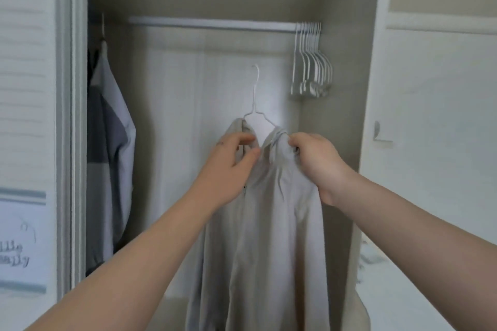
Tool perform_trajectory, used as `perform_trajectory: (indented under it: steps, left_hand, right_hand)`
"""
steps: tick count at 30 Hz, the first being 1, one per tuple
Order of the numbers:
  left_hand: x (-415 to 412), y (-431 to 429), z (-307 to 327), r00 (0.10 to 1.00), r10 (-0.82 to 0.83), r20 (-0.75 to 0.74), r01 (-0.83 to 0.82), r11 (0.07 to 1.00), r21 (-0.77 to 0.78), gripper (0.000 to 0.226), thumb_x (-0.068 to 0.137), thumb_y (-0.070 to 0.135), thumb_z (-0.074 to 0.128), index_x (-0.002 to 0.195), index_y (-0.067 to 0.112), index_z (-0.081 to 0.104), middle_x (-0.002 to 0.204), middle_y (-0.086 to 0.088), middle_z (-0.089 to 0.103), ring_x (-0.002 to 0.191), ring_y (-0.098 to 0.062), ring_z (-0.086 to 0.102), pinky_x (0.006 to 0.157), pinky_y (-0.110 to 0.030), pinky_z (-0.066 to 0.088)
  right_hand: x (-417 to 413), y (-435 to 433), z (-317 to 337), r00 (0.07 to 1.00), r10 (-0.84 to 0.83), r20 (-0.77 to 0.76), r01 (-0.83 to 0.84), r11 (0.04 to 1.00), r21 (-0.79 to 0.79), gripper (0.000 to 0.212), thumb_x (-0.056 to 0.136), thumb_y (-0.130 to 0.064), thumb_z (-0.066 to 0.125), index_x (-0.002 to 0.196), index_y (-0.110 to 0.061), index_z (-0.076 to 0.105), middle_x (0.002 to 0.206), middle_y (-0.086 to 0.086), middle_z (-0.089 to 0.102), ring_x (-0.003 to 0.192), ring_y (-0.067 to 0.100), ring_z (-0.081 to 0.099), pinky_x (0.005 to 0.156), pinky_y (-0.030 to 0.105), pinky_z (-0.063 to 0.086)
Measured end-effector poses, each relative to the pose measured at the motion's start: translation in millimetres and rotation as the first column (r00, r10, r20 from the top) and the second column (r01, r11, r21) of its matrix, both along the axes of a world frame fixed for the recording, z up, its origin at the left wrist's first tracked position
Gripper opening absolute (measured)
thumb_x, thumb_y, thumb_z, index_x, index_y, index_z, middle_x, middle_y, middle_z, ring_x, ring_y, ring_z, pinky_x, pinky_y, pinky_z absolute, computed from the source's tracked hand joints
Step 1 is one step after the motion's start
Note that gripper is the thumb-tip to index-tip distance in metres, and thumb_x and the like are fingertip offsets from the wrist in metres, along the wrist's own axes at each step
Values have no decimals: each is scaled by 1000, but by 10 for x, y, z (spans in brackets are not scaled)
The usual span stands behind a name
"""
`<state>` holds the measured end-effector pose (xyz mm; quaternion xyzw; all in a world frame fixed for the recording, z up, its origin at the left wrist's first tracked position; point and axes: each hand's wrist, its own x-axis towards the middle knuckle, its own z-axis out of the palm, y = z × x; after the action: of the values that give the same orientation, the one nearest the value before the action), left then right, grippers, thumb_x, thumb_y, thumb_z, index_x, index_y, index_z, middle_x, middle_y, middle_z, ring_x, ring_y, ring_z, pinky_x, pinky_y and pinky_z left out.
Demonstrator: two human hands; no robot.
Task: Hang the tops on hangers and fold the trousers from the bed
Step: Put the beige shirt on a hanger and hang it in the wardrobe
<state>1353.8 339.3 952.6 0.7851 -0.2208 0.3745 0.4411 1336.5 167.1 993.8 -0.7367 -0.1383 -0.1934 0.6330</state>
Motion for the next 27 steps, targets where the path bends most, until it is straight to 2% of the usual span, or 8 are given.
perform_trajectory:
  steps: [4, 9, 13, 16, 18, 20, 23, 27]
  left_hand:
    - [263, 241, 316, 999, -42, 16, 43, 999, -28, 21, 98, 30, 60, 119, 24, 62, 116, 12, 63, 107, 0, 57, 91, -18, 43]
    - [629, 470, 621, 999, -8, 51, 9, 1000, -6, 22, 95, 37, 64, 115, 28, 60, 114, 11, 63, 103, 0, 57, 85, -16, 43]
    - [944, 618, 766, 997, 80, 23, -81, 996, 38, 42, 85, 55, 68, 118, 33, 56, 117, 14, 60, 102, 3, 57, 87, -22, 47]
    - [1116, 630, 812, 983, 174, -51, -170, 983, 74, 67, 64, 75, 66, 118, 38, 50, 116, 18, 57, 99, -3, 60, 87, -35, 53]
    - [1276, 625, 845, 952, 300, -59, -288, 945, 157, 66, 68, 64, 70, 121, 33, 45, 118, 14, 54, 103, -13, 61, 87, -41, 53]
    - [1468, 641, 908, 913, 407, -18, -390, 886, 249, 45, 83, 34, 65, 120, 25, 42, 116, 4, 55, 106, -24, 60, 88, -43, 51]
    - [1731, 737, 1035, 874, 485, 15, -468, 834, 291, 31, 89, 10, 48, 117, 20, 41, 107, -6, 58, 99, -31, 58, 81, -41, 50]
    - [2002, 957, 1168, 861, 508, 21, -487, 811, 325, 27, 88, 5, 44, 110, 20, 45, 101, -5, 59, 94, -30, 57, 75, -39, 48]
  right_hand:
    - [413, 493, 526, 996, -56, 68, 55, 998, 28, 29, 98, -15, 44, 69, -15, 50, 55, 0, 48, 46, 10, 47, 42, 21, 34]
    - [921, 922, 1124, 991, -70, 112, 71, 997, -1, 28, 101, -19, 38, 72, -19, 42, 64, -2, 35, 54, 13, 33, 44, 26, 25]
    - [1399, 1174, 1458, 988, -26, 153, 22, 999, 30, 25, 100, -20, 38, 76, -19, 42, 66, -2, 41, 55, 14, 38, 45, 24, 28]
    - [1793, 1320, 1665, 981, 25, 190, -29, 999, 19, 29, 103, -19, 38, 74, -20, 43, 73, -1, 46, 61, 14, 44, 55, 25, 39]
    - [2016, 1409, 1798, 979, 34, 203, -36, 999, 4, 31, 104, -21, 36, 73, -22, 39, 77, -2, 43, 67, 15, 45, 74, 32, 43]
    - [2221, 1481, 1921, 978, 32, 207, -36, 999, 19, 32, 104, -21, 36, 72, -22, 37, 77, -2, 42, 81, 24, 48, 82, 34, 41]
    - [2550, 1563, 2109, 978, 33, 204, -50, 996, 79, 27, 103, -20, 40, 77, -17, 45, 81, 5, 50, 90, 26, 51, 78, 35, 42]
    - [2903, 1677, 2249, 981, 47, 190, -72, 989, 126, 13, 99, -18, 49, 99, -6, 56, 96, 16, 59, 85, 31, 59, 73, 35, 44]
